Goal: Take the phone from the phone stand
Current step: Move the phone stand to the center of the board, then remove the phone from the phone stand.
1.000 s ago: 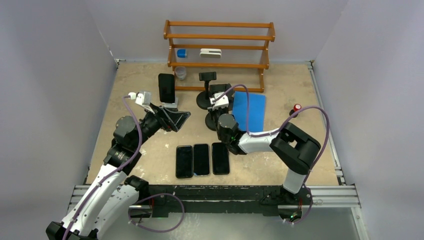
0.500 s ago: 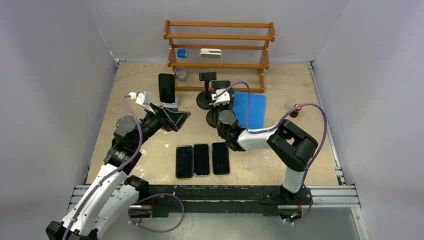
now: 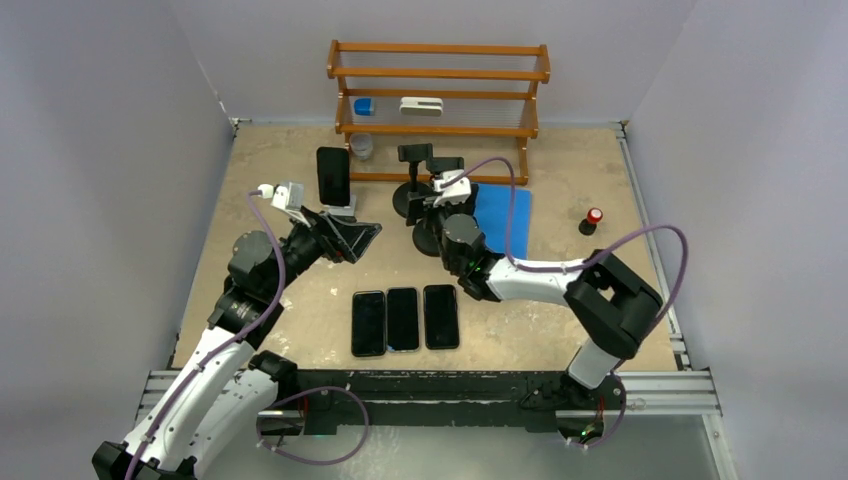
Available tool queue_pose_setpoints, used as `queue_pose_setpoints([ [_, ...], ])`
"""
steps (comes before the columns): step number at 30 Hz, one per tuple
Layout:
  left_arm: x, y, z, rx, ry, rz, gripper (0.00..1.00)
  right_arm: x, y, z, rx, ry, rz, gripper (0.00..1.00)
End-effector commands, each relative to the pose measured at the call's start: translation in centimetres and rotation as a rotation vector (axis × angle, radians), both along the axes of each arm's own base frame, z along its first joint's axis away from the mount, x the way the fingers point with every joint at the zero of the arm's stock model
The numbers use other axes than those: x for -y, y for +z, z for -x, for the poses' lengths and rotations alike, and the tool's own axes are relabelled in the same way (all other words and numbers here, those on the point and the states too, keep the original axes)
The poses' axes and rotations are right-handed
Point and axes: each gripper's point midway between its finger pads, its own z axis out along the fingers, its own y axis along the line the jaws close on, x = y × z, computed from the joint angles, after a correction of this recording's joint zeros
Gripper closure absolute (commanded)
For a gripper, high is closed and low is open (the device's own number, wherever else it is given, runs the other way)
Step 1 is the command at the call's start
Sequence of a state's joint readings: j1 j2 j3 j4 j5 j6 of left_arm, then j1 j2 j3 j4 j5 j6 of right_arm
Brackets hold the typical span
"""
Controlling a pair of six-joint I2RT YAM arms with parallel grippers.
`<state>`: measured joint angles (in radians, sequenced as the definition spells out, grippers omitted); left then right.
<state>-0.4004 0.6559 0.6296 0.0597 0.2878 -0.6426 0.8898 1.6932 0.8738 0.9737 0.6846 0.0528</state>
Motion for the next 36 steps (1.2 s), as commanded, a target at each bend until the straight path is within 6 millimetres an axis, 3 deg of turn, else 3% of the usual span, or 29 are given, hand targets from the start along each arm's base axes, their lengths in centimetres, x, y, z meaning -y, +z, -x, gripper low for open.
queue_pose_setpoints([
  [1,0.0,1.2,-0.2,0.051,0.004,0.009,0.21,1.0,2.8,1.5,0.006,0.019,-0.111,0.02],
  [11,0.1,1.1,0.0,0.089,-0.017,-0.022,0.21,4.1,6.5,7.8,-0.054,0.150,-0.243,0.02],
  [18,0.1,-0.3,-1.0,0.038,0.004,-0.061,0.21,5.9,4.3,11.4,-0.192,0.209,-0.304,0.01],
  [22,-1.1,-1.9,-2.9,-0.032,0.101,-0.140,0.21,7.2,3.0,13.1,-0.241,0.212,-0.397,0.01],
  [26,-3.6,-3.4,-5.0,-0.090,0.258,-0.294,0.21,8.5,2.4,14.1,-0.217,0.217,-0.460,0.02],
  [30,-5.9,-5.4,-6.7,-0.145,0.388,-0.429,0.19,8.1,2.2,15.7,-0.203,0.318,-0.452,0.02],
  [36,-6.7,-6.4,-10.6,-0.205,0.398,-0.597,0.19,7.2,2.9,16.2,-0.191,0.383,-0.428,0.02],
])
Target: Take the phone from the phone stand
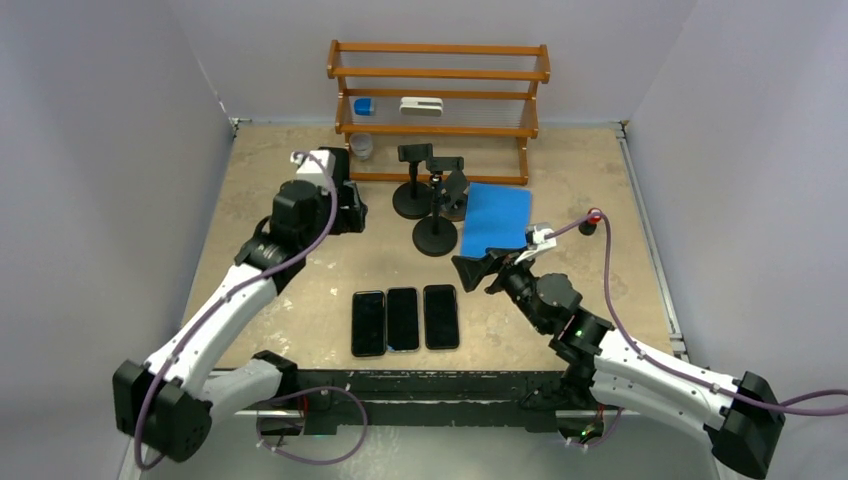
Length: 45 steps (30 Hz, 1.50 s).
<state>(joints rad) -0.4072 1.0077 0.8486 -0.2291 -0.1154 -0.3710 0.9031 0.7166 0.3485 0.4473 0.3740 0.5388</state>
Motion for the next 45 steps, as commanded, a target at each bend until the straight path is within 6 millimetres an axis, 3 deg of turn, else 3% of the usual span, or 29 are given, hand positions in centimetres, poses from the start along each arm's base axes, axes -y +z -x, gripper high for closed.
queue_pose_setpoints([
  [1,-1.9,1.0,-3.5,0.002,0.048,-0.156,0.20,-1.1,2.5,0.6,0.052,0.064,-0.051,0.02],
  [2,-1.9,0.9,-4.3,-0.001,0.041,-0.161,0.11,-1.2,2.6,0.6,0.051,0.069,-0.052,0.02],
  [3,-1.9,0.7,-5.0,-0.008,0.035,-0.156,0.08,-1.2,2.6,0.7,0.052,0.071,-0.052,0.02],
  [8,-3.7,-0.5,-8.1,-0.048,0.063,-0.034,0.06,-0.7,3.3,1.1,0.071,0.073,-0.069,0.02],
  [13,-5.4,-3.0,-9.8,-0.074,0.114,-0.039,0.06,-0.3,3.7,1.6,0.082,0.082,-0.092,0.02],
  [16,-6.4,-3.8,-9.7,-0.052,0.123,-0.013,0.06,-0.2,3.7,1.7,0.084,0.083,-0.098,0.02],
  [19,-5.8,-3.2,-9.8,0.022,0.082,0.004,0.06,-0.3,3.6,1.7,0.085,0.086,-0.098,0.02],
  [26,-5.7,-6.0,-11.5,-0.013,0.116,0.034,0.04,-0.6,3.6,1.5,0.081,0.091,-0.085,0.02],
  [30,-6.2,-6.6,-12.4,0.007,0.157,0.043,0.04,-0.3,3.5,1.6,0.080,0.084,-0.085,0.02],
  [45,-6.9,-8.7,-14.5,0.082,0.121,-0.093,0.04,-0.4,3.0,1.3,0.075,0.075,-0.071,0.02],
])
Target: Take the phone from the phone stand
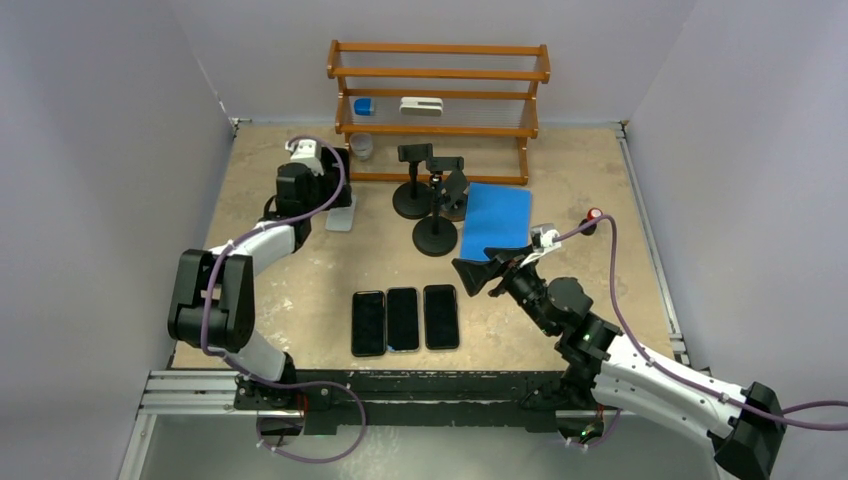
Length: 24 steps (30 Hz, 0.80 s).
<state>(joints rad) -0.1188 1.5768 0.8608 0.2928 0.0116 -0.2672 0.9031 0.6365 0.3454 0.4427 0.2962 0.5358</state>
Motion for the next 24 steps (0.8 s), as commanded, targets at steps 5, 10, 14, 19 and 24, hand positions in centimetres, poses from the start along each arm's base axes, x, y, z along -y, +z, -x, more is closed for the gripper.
queue_pose_setpoints([
  [5,-0.3,1.0,-2.0,0.109,-0.022,-0.067,0.04,-0.1,0.8,-0.2,0.026,-0.004,-0.012,0.02],
  [10,0.3,0.5,-2.4,0.110,-0.060,-0.066,0.04,-0.1,0.6,-0.2,0.025,-0.007,-0.006,0.02],
  [14,0.5,0.3,-2.7,0.116,-0.072,-0.065,0.05,-0.1,0.6,-0.3,0.023,-0.009,-0.005,0.02],
  [19,0.7,0.4,-2.9,0.118,-0.082,-0.062,0.07,-0.2,0.5,-0.4,0.023,-0.011,-0.003,0.02],
  [24,1.1,0.2,-2.9,0.117,-0.101,-0.057,0.11,-0.2,0.3,-0.4,0.020,-0.013,0.003,0.02],
])
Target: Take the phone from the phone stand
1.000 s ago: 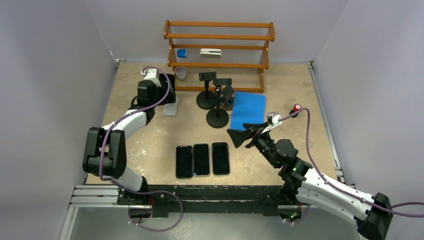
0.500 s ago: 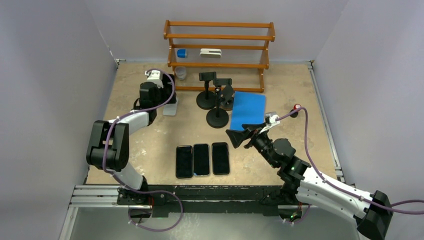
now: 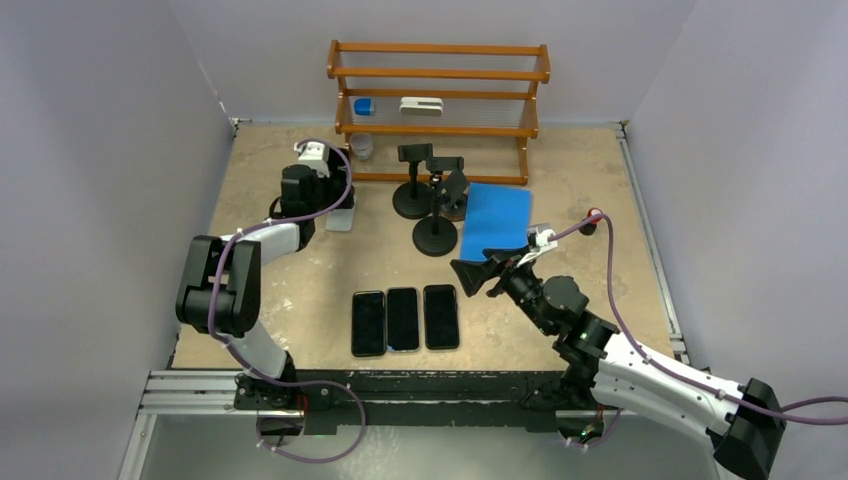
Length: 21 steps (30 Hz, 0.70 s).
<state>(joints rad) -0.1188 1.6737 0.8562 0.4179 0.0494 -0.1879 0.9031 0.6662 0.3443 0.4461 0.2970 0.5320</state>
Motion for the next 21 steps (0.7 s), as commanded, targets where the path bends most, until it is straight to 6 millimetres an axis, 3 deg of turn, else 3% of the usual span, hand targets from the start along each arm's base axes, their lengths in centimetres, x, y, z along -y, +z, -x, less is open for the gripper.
queue_pose_setpoints([
  [1,0.6,2.1,-1.5,0.085,-0.042,0.000,0.13,0.0,1.1,-0.2,0.034,-0.011,-0.022,0.02],
  [13,0.8,2.9,-1.0,0.108,-0.055,0.006,0.25,0.0,1.0,-0.3,0.032,-0.014,-0.019,0.02],
  [21,0.8,3.3,-0.7,0.125,-0.053,0.007,0.39,0.1,0.8,-0.3,0.029,-0.019,-0.018,0.02],
])
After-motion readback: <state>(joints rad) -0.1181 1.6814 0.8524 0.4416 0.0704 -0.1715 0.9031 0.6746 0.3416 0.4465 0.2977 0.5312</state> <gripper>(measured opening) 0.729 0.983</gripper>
